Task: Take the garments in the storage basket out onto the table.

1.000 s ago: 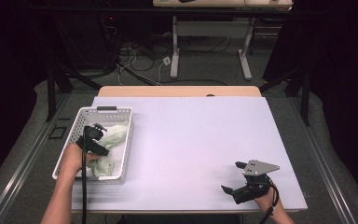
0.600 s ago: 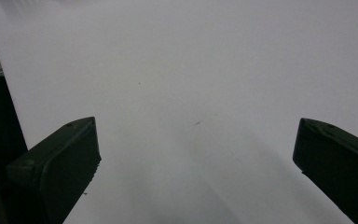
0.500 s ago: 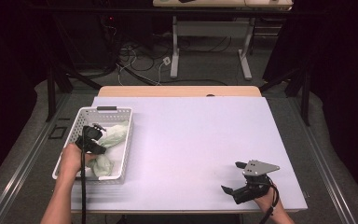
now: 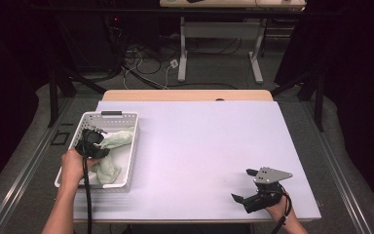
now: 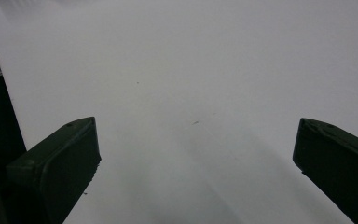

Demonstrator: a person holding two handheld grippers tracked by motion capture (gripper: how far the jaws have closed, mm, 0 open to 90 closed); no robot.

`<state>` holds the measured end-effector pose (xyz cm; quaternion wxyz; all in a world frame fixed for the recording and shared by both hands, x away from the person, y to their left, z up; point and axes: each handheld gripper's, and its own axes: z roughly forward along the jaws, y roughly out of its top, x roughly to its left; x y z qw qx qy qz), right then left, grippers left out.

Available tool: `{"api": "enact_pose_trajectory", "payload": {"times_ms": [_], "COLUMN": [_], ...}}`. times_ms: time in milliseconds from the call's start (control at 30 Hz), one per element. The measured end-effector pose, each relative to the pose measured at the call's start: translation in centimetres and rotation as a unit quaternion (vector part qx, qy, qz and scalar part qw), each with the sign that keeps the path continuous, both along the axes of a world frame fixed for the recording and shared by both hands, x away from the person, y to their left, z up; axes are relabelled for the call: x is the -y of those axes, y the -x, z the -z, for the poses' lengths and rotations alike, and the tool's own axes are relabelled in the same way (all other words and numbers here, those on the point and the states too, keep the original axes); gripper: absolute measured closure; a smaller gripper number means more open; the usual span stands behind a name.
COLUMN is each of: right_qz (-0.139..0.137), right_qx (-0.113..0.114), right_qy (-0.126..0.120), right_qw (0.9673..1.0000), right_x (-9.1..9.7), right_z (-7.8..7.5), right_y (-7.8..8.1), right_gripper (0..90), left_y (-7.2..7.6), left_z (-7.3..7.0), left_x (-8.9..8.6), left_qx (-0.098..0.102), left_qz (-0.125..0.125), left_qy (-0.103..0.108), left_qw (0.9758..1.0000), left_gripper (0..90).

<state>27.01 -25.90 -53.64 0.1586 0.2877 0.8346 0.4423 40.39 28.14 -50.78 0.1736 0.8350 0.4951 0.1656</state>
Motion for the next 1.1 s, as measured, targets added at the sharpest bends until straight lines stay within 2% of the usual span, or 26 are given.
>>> {"api": "enact_pose_trajectory", "payload": {"times_ms": [267, 333, 533, 600, 733, 800, 867, 967, 1100], "right_qz": [-0.001, -0.001, -0.001, -0.001, -0.002, -0.001, 0.000, 0.000, 0.000], "right_qx": [0.001, 0.001, 0.002, 0.004, 0.002, 0.002, 0.003, 0.005, 0.006], "right_qy": [0.000, 0.000, 0.001, -0.003, 0.000, 0.001, -0.001, -0.003, -0.003], "right_qw": [1.0000, 1.0000, 1.0000, 1.0000, 1.0000, 1.0000, 1.0000, 1.0000, 1.0000], "right_x": [0.0, 0.0, 0.0, 0.0, 0.1, 0.0, 0.0, 0.0, 0.0], "right_z": [0.0, 0.0, 0.0, 0.0, 0.0, 0.0, 0.0, 0.0, 0.0], "right_y": [0.0, 0.0, 0.0, 0.0, 0.0, 0.0, 0.0, 0.0, 0.0], "right_gripper": [0.0, 0.0, 0.0, 0.0, 0.0, 0.0, 0.0, 0.0, 0.0], "left_y": [0.4, 0.5, 0.8, 0.9, 1.1, 1.2, 1.2, 1.4, 1.6], "left_z": [-0.7, -0.9, -1.3, -1.4, -1.7, -1.9, -2.0, -2.2, -2.5], "left_x": [0.0, 0.0, -0.1, -0.2, -0.2, -0.2, -0.2, -0.1, -0.1], "left_qx": [0.025, 0.037, 0.050, 0.062, 0.072, 0.085, 0.085, 0.098, 0.105], "left_qz": [-0.003, -0.005, -0.007, -0.012, -0.010, -0.010, -0.005, -0.008, -0.007], "left_qy": [0.008, 0.005, 0.007, 0.013, 0.021, 0.026, 0.030, 0.036, 0.045], "left_qw": [0.9997, 0.9993, 0.9987, 0.9979, 0.9972, 0.9960, 0.9960, 0.9944, 0.9934], "left_gripper": [76.5, 76.5, 76.4, 76.4, 76.5, 76.6, 76.5, 76.6, 76.7]}}
